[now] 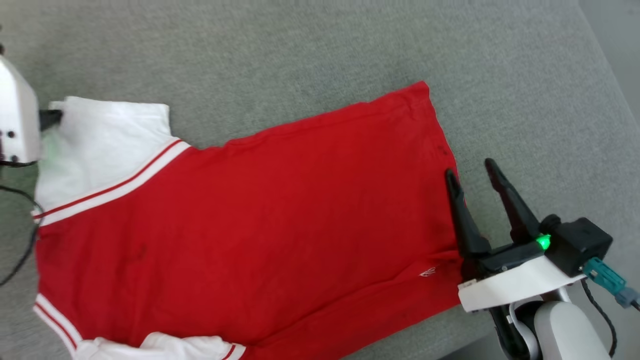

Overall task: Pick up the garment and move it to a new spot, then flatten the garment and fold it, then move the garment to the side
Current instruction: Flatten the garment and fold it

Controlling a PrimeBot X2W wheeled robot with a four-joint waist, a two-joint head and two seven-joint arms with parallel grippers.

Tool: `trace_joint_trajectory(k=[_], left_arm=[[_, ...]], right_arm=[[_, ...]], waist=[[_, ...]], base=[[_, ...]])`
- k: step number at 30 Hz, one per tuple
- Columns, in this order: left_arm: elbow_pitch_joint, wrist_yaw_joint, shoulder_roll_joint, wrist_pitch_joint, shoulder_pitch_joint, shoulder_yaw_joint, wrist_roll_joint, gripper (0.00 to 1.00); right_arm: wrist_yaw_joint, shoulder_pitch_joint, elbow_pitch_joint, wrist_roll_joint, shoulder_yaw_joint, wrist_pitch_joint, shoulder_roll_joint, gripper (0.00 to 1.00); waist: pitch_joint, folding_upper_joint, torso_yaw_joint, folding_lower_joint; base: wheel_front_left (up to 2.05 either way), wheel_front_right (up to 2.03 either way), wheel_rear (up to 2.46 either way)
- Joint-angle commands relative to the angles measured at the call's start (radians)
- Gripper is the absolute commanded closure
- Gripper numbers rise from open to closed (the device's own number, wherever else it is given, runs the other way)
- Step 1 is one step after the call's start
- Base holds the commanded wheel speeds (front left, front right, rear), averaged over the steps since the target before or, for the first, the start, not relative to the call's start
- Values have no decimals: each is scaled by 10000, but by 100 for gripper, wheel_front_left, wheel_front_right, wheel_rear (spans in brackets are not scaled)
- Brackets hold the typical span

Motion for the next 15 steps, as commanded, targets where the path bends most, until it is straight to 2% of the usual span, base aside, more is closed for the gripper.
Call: trace_joint_trajectory(k=[1,4,7,15], left_arm=[[-136,-7,-114,-383,197,64,-223,100],[-885,-16,-154,-1133,431,-252,-482,100],[-1822,-20,39,-1685,719,-635,-815,100],[-4298,-22,622,-2618,1325,-1736,-935,100]], right_arm=[[-2,-63,-120,6,76,266,-227,0],[-2,-79,-303,-55,44,968,-700,0],[-4,-280,-459,46,123,2165,-1298,0],[-2,-1456,-556,1175,-12,6554,-2800,0]], waist=[[-368,0,301,-1],[-748,0,615,-1],[-1021,0,955,-1],[-1453,0,2045,-1]], base=[[0,0,0],[0,0,0],[0,0,0],[0,0,0]])
